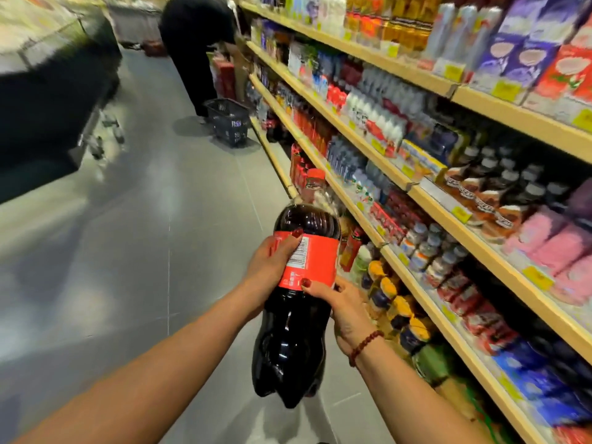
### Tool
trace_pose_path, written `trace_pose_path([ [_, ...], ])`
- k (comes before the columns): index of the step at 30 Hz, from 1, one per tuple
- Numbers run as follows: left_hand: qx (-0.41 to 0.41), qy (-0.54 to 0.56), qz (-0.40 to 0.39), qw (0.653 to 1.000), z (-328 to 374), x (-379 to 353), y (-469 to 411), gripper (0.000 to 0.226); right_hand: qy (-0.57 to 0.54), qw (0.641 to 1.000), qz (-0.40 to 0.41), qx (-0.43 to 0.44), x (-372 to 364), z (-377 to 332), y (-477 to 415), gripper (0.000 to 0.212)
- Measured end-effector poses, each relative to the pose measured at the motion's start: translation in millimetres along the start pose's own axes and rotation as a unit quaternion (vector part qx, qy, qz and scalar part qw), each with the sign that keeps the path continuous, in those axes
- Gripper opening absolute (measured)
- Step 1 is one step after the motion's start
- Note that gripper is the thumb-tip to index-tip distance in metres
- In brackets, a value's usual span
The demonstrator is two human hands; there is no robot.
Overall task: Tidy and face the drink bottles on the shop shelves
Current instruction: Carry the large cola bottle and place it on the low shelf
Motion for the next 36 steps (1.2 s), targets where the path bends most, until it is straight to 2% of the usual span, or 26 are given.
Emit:
trace_pose_path([
  [3, 0.008, 0.017, 0.008, 1.000, -1.9, 19.5, -40.4, 0.027, 0.006, 1.000, -0.015, -0.011, -15.9, 1.9, -45.5, 0.038],
  [7, 0.018, 0.039, 0.020, 0.999, 3.2, 38.5, -108.9, 0.049, 0.018, 0.999, -0.032, -0.018, -32.3, -0.5, -124.1, 0.062],
  [9, 0.015, 0.043, 0.034, 0.998, 7.9, 47.4, -150.0, 0.052, 0.023, 0.999, -0.039, -0.020, -38.7, -3.7, -170.8, 0.065],
  [13, 0.021, 0.058, 0.046, 0.997, 21.6, 63.7, -226.9, 0.052, 0.019, 0.997, -0.056, -0.042, -52.3, -13.3, -260.2, 0.052],
  [19, 0.018, 0.061, 0.077, 0.995, 33.6, 96.2, -333.2, 0.047, 0.033, 0.994, -0.090, -0.056, -84.3, -27.6, -374.5, 0.049],
  [24, 0.007, 0.057, 0.070, 0.996, 32.6, 130.0, -429.2, 0.050, 0.048, 0.993, -0.094, -0.059, -115.0, -29.6, -469.4, 0.065],
  [28, -0.003, 0.048, 0.058, 0.997, 28.8, 162.2, -525.8, 0.037, 0.050, 0.994, -0.084, -0.049, -144.3, -29.1, -559.9, 0.057],
  [32, 0.001, 0.038, 0.022, 0.999, 34.0, 192.9, -620.8, 0.037, 0.051, 0.996, -0.068, -0.037, -176.3, -34.2, -643.4, 0.072],
  [36, 0.002, 0.040, -0.002, 0.999, 48.7, 216.0, -705.6, 0.033, 0.042, 0.997, -0.056, -0.022, -200.2, -44.2, -721.8, 0.054],
])
Point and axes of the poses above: each hand's wrist, its own y-axis away from the middle knuckle, its own x-axis out of the back of the hand, z = x × y, the point moved 2 cm from there along -y, towards the middle knuckle, and after that the axes turned 11 degrees about -y, right-handed, at the moved point
